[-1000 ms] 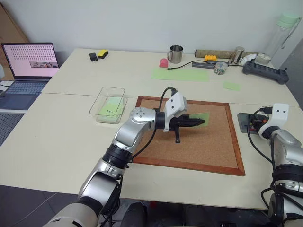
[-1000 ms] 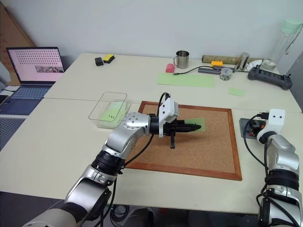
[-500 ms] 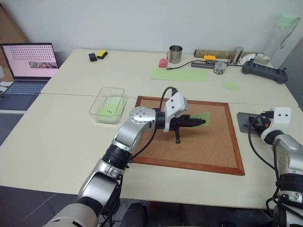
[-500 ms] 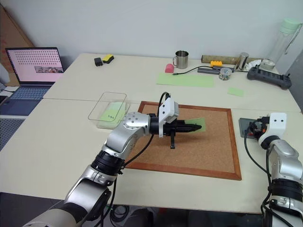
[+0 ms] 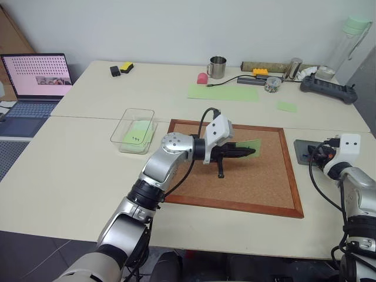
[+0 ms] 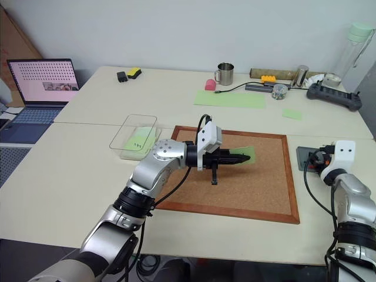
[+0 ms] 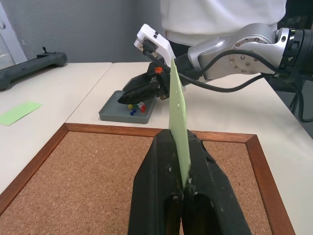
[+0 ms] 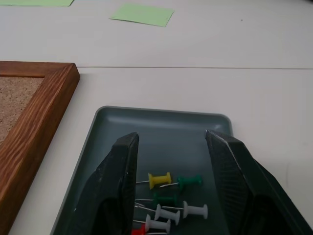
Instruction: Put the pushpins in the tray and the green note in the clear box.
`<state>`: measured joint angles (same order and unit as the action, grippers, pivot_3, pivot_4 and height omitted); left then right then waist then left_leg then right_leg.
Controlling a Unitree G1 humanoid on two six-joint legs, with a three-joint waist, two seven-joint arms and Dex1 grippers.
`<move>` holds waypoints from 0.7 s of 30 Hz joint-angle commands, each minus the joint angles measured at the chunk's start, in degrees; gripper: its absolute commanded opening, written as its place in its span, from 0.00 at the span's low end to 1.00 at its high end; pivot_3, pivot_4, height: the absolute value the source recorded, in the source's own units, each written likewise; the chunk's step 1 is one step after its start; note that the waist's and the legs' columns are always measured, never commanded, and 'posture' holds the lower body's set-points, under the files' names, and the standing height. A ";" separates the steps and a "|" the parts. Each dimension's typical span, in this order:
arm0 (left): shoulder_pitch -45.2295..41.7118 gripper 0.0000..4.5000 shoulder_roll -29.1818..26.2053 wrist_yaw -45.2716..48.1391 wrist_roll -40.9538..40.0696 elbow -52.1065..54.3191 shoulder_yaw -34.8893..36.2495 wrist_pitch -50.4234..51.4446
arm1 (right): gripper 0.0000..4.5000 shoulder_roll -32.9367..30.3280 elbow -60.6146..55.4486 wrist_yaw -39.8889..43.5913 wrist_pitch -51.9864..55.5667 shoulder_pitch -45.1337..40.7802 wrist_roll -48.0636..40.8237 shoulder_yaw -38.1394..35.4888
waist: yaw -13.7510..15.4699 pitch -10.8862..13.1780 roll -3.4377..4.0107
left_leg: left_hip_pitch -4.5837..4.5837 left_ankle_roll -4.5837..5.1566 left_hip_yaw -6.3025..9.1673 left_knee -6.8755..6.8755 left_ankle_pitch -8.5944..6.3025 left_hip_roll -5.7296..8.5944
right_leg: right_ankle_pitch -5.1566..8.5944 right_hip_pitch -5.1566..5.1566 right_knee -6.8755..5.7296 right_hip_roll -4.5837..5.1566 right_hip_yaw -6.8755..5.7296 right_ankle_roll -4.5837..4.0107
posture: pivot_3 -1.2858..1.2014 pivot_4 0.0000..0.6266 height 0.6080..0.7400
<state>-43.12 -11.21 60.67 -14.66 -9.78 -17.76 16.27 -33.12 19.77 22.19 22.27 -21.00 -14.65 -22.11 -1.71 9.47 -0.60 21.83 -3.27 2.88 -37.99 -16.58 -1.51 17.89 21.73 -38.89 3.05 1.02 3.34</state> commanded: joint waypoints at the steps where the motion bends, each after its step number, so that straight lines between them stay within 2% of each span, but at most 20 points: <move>1: -0.82 0.00 0.17 -0.14 -0.07 0.93 0.66 -0.68 | 0.50 -1.52 -2.76 0.39 -2.27 -0.48 -0.10 -0.45 | 0.00 0.00 0.00 | 0.00 0.00 0.00 0.00 0.00 0.00 | 0.00 0.00 0.00 0.00 0.00 0.00 | 0.52 0.24 1.00; 6: -0.91 0.00 -0.51 -0.11 -0.63 0.85 1.62 -0.10 | 0.50 -0.62 -8.99 3.52 -0.62 -1.35 -6.27 -2.34 | -0.08 0.00 0.00 | 0.00 0.00 0.00 0.00 0.00 0.00 | 0.00 0.00 -0.01 0.00 0.01 0.00 | 0.52 0.24 1.00; 10: -1.55 0.00 -1.78 -1.94 -2.46 1.07 5.20 2.81 | 0.50 -1.53 -17.85 8.31 3.61 1.08 -12.31 -2.32 | -0.04 0.00 0.00 | 0.00 0.00 0.03 0.00 0.00 0.00 | 0.00 0.00 -0.01 0.00 -0.01 0.00 | 0.52 0.24 1.00; 17: -0.96 0.00 -7.12 -12.59 -4.00 2.45 17.01 8.73 | 0.50 -5.22 -39.82 16.51 8.24 8.54 -18.70 2.71 | -0.10 0.02 -0.03 | 0.02 0.02 0.10 0.00 -0.01 -0.01 | 0.00 0.00 0.01 -0.01 -0.06 0.00 | 0.52 0.24 1.00; 21: 1.20 0.00 -8.81 -21.89 -2.63 4.94 22.60 10.93 | 0.50 -5.79 -46.29 17.85 8.15 8.62 -19.18 6.38 | -0.06 0.04 -0.07 | 0.02 0.02 0.14 -0.02 -0.01 -0.01 | 0.00 -0.01 -0.01 -0.01 -0.08 0.01 | 0.52 0.24 1.00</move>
<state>-42.33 -19.12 43.55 -17.59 -7.92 1.62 26.59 -37.95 -22.39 39.22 30.69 -11.63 -32.79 -16.22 -1.77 9.51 -0.67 21.85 -3.25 3.03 -38.01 -16.59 -1.52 17.89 21.73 -38.91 3.05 0.94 3.35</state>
